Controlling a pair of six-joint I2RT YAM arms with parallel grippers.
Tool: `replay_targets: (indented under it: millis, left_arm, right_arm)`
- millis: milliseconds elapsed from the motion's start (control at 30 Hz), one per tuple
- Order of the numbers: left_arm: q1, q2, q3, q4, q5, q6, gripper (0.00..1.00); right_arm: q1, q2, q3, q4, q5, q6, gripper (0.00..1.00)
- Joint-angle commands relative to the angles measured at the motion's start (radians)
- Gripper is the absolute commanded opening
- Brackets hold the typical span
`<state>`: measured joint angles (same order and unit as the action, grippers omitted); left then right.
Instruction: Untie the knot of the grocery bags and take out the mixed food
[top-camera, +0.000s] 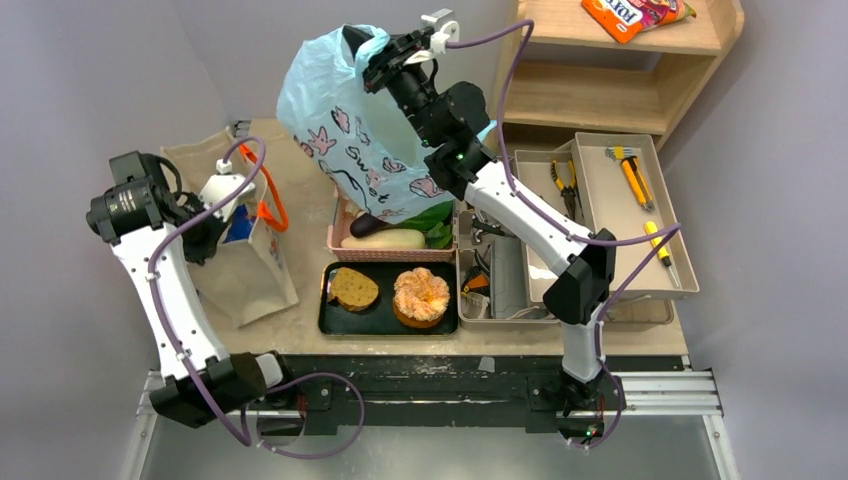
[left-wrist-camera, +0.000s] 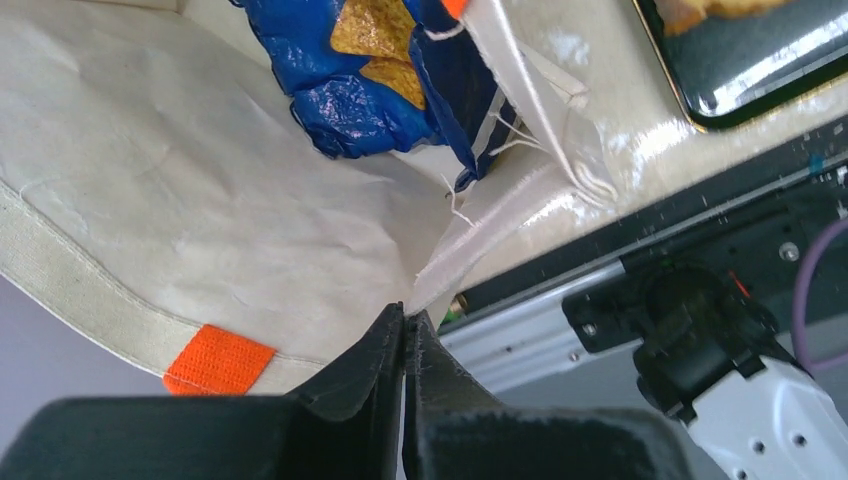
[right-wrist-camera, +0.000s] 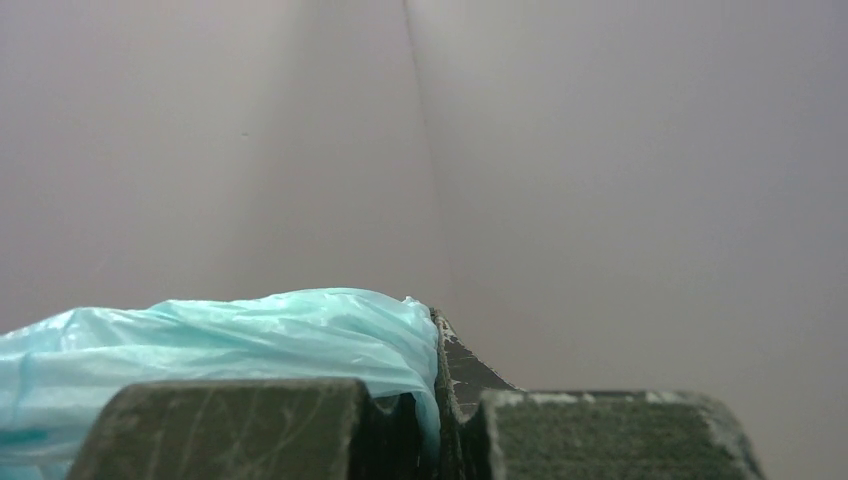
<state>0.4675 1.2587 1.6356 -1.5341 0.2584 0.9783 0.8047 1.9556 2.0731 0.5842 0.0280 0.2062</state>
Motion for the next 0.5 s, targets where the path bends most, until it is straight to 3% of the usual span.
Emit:
replay_targets:
  millis: [0,100,233,267,367,467]
  left_arm:
    - [0.043,-0.079,-0.038,-0.121,-0.027,0.101,0.00]
    - [0.050,-0.108,-0.048,-0.129,-0.034,0.098,0.00]
    - [0.051,-0.107,0.040,-0.124,0.042,0.044,0.58]
    - [0.051,-0.101,0.103,-0.130,0.086,0.016,0.68]
    - [0.048,-0.066,0.338,-0.142,0.268,-0.074,0.85]
    - [0.045,-0.004,0.580,-0.081,0.466,-0.230,0.93]
  right_arm:
    - [-0.018,0.001,0.072,0.033,0.032,0.030,0.00]
    - [-0.021,0.012,0.093,0.029,0.026,0.039,0.00]
    - [-0.021,0.027,0.120,0.016,-0.004,0.056,0.00]
    - [-0.022,0.031,0.127,0.012,-0.016,0.062,0.00]
    - [-0.022,0.037,0.134,0.008,-0.049,0.076,0.00]
    - [-0.022,0.041,0.139,0.006,-0.084,0.091,0.00]
